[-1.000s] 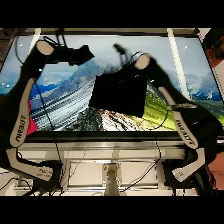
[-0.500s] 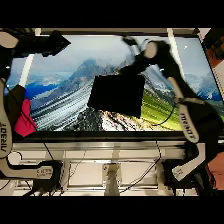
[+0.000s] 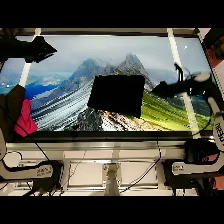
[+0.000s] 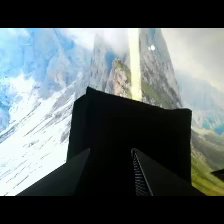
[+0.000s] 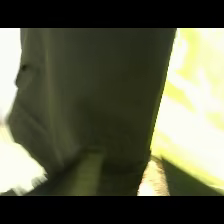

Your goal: Fold the clothes and pants, and hang the long-sleeved shirts on hangers.

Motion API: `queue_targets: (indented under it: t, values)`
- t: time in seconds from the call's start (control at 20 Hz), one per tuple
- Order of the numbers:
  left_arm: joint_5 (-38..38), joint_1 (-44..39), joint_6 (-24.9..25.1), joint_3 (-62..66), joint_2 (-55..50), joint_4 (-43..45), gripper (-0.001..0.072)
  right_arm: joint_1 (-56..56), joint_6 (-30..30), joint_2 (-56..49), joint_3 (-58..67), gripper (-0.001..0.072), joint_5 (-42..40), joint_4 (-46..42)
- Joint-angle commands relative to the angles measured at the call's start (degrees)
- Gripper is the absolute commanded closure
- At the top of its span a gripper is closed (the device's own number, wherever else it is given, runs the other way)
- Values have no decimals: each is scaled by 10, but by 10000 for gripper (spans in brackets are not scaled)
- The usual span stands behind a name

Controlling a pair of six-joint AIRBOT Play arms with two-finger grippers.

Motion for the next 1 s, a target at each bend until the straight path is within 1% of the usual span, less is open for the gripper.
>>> queue_targets:
  t: [0.0,0.15,0.25,0.6,0.65,0.7,0.75,0.8,0.85,0.95]
  values:
    - [-13,6,1,0,2,-1,279,-3,-29,-21,-110,98,-22,93]
    - [-13,6,1,0,2,-1,275,37,-31,-82,-73,98,10,88]
    - [-13,6,0,0,2,-1,275,54,-31,-111,-40,98,16,90]
    - [-13,6,0,0,1,-1,275,111,-9,-179,47,105,2,91]
    - [-13,6,0,0,1,-1,275,117,-3,-184,52,147,-2,92]
    - [-13,6,0,0,1,-1,275,122,-3,-184,54,256,-9,91]
    - [-13,6,0,0,1,-1,276,125,-3,-184,55,339,-18,95]
    - [-13,6,0,0,1,-1,275,124,-3,-184,56,491,-21,101]
    - [-13,6,0,0,1,-1,275,123,5,-183,60,694,-22,101]
    - [-13,6,0,0,1,-1,275,118,12,-181,70,707,-18,106]
